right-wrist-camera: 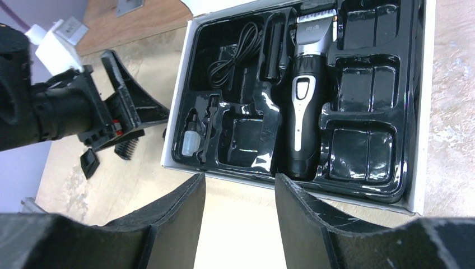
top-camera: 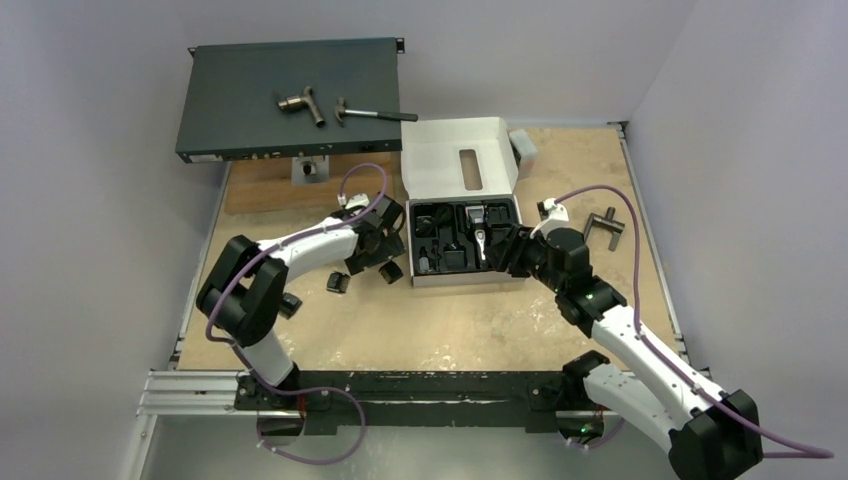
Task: Sort the hair-cutting tools
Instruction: Pick up the haircut tool at the center of the board.
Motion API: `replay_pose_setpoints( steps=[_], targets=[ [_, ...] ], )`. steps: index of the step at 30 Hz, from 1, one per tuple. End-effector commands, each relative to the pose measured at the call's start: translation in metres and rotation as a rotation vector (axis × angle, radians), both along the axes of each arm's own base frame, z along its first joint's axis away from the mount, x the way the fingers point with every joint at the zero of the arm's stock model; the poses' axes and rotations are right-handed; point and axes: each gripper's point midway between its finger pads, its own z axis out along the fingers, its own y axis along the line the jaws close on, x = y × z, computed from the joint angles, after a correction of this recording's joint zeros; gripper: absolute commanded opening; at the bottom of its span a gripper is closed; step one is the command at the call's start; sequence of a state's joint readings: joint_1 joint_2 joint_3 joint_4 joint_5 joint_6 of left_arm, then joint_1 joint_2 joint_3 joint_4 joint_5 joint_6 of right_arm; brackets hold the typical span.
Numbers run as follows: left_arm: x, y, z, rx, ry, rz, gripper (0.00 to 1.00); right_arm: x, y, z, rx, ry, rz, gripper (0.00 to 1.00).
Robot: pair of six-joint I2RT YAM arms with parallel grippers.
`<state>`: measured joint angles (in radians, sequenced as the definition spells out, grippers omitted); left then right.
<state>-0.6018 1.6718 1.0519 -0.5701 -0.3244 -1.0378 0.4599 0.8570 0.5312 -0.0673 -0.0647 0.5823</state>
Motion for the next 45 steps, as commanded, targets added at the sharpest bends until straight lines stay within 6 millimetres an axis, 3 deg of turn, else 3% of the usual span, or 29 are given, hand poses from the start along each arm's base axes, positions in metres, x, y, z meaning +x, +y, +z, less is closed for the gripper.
replay_pose_setpoints(
  steps=[1, 7, 19, 29, 39, 44, 45],
  targets=[
    [0.013, -0.011, 0.002, -0.025, -0.011, -0.030, 0.83, -0.002, -0.001, 0.019, 0.009, -0.061, 0.010, 0.49],
    [0.001, -0.013, -0.009, -0.009, 0.011, -0.056, 0.75, -0.005, -0.004, 0.024, 0.010, -0.072, 0.004, 0.48],
    [-0.046, 0.002, -0.038, 0.031, 0.082, -0.029, 0.64, -0.008, -0.002, 0.023, 0.032, -0.060, 0.011, 0.47],
    [-0.077, 0.008, -0.043, -0.020, 0.073, -0.010, 0.56, -0.011, -0.005, 0.019, 0.028, -0.059, 0.005, 0.47],
    [-0.088, 0.004, -0.031, -0.075, 0.030, -0.031, 0.28, -0.013, -0.005, 0.016, 0.022, -0.056, 0.008, 0.46],
    [-0.087, 0.004, -0.017, -0.105, -0.014, -0.042, 0.01, -0.015, -0.002, 0.016, 0.031, -0.054, 0.027, 0.46],
    [-0.087, 0.004, -0.014, -0.111, -0.023, -0.044, 0.00, -0.015, -0.001, 0.016, 0.033, -0.053, 0.036, 0.46]
  ],
)
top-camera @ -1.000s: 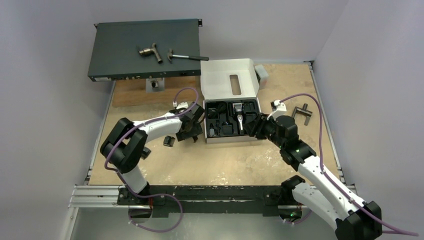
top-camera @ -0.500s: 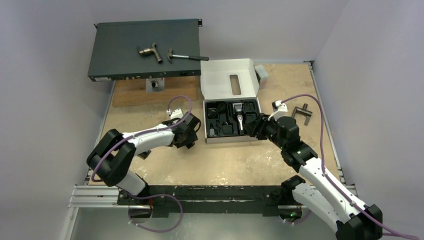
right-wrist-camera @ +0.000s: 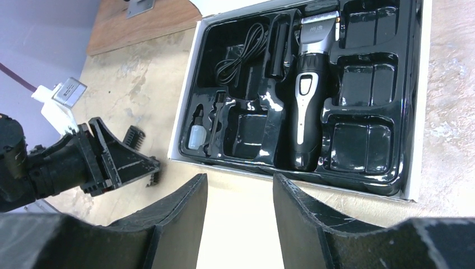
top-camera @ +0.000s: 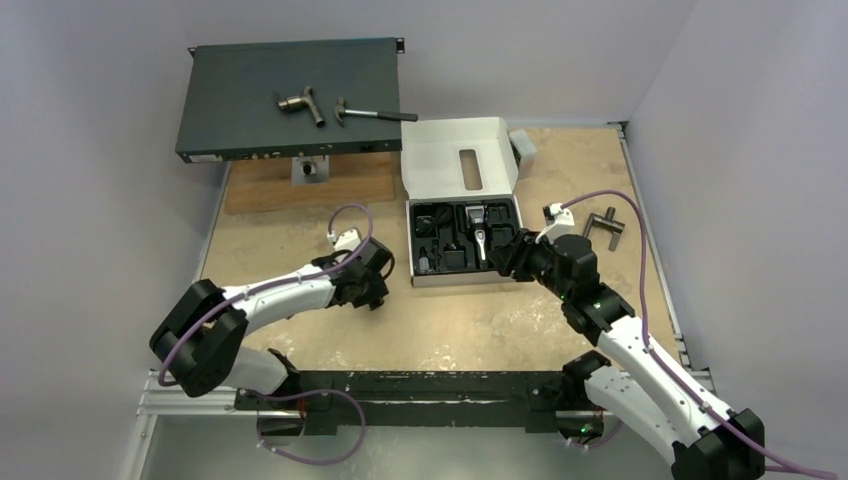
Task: Sort the hair-cutting tools
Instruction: Pick up the haircut tool at the center of the board.
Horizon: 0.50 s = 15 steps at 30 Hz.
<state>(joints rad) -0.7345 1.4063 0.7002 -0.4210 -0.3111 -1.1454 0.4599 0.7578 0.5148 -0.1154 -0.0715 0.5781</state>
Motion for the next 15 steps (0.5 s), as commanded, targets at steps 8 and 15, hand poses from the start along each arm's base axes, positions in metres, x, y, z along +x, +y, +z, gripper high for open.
replay_pose_setpoints(
  steps=[8, 15],
  targets=[
    [-0.018, 0.006, 0.021, -0.091, -0.051, -0.014, 0.00, -0.009, 0.025, 0.009, 0.057, -0.016, 0.150, 0.46],
    [-0.020, 0.005, 0.046, -0.175, -0.142, -0.043, 0.00, -0.015, 0.039, 0.010, 0.081, -0.012, 0.244, 0.44]
  ],
)
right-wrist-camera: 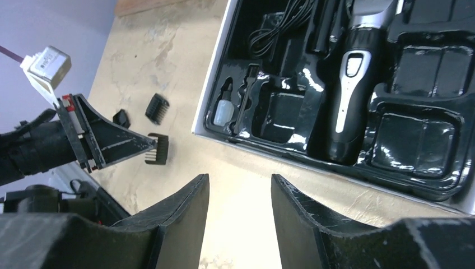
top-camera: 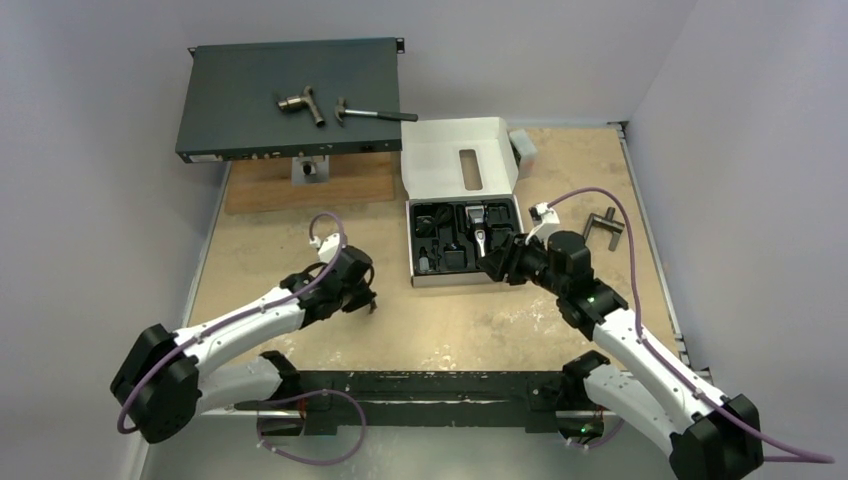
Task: Sort the hair-cutting tools
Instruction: Pick up the haircut tool at the center of the board.
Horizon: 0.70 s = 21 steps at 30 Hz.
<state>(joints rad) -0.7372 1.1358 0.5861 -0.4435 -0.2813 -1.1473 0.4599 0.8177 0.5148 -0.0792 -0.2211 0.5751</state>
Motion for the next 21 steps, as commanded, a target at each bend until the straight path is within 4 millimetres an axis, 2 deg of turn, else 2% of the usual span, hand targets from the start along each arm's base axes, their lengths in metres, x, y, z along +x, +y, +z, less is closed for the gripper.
replay_pose_setpoints(
  steps=[1, 6, 10, 16, 18, 21],
  targets=[
    [0.000, -0.007, 0.024, -0.098, -0.088, -0.032, 0.00, -0.006, 0.021, 0.022, 0.068, -0.071, 0.131, 0.44],
    [-0.001, -0.024, 0.085, -0.300, -0.280, -0.123, 0.00, -0.032, 0.049, 0.050, 0.182, -0.138, 0.355, 0.49],
    [-0.011, -0.039, 0.142, -0.443, -0.416, -0.242, 0.00, -0.054, 0.068, 0.076, 0.203, -0.249, 0.481, 0.60],
    [-0.043, -0.061, 0.212, -0.586, -0.492, -0.486, 0.00, -0.090, 0.100, 0.116, 0.137, -0.503, 0.555, 0.64],
    [-0.056, -0.063, 0.236, -0.610, -0.503, -0.570, 0.00, -0.090, 0.100, 0.130, 0.125, -0.593, 0.518, 0.64],
    [-0.074, -0.059, 0.258, -0.640, -0.514, -0.654, 0.00, -0.091, 0.098, 0.145, 0.135, -0.703, 0.495, 0.70]
  ],
)
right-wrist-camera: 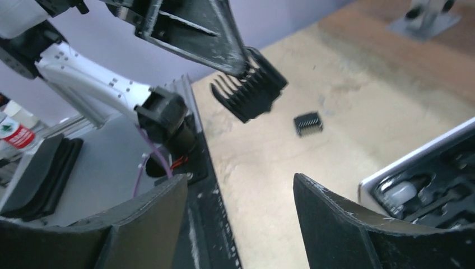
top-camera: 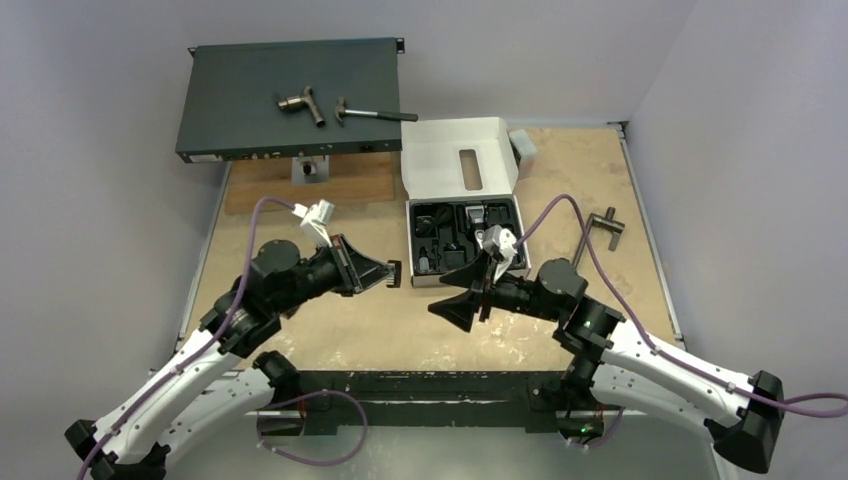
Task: Sort the hair-cutting tools
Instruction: Pick up the haircut tool at the center of the board.
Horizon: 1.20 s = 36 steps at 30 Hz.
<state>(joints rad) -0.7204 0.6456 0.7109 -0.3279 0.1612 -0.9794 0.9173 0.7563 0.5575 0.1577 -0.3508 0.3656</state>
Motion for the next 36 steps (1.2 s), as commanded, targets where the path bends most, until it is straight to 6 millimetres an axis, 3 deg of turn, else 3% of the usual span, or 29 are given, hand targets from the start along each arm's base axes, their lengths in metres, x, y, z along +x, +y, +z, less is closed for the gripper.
replay_pose_setpoints(
  steps=[1, 5, 11, 16, 23, 36],
  targets=[
    [-0.037, 0.000, 0.056, -0.065, -0.121, -0.204, 0.00, 0.020, -0.009, 0.060, 0.138, -0.272, -0.133, 0.72],
    [-0.050, 0.004, 0.077, -0.139, -0.152, -0.266, 0.00, 0.014, -0.019, 0.080, 0.223, -0.366, -0.187, 0.83],
    [-0.059, -0.003, 0.086, -0.195, -0.109, -0.349, 0.00, -0.004, -0.003, 0.092, 0.129, -0.532, -0.234, 0.99],
    [-0.059, 0.001, 0.101, -0.180, -0.110, -0.353, 0.00, -0.019, 0.020, 0.092, -0.031, -0.722, -0.262, 0.99],
    [-0.063, 0.003, 0.108, -0.135, -0.102, -0.380, 0.00, -0.027, 0.036, 0.088, -0.099, -0.810, -0.243, 0.99],
    [-0.069, 0.004, 0.101, -0.117, -0.108, -0.412, 0.00, -0.035, 0.046, 0.119, 0.035, -0.827, -0.245, 0.98]
  ],
)
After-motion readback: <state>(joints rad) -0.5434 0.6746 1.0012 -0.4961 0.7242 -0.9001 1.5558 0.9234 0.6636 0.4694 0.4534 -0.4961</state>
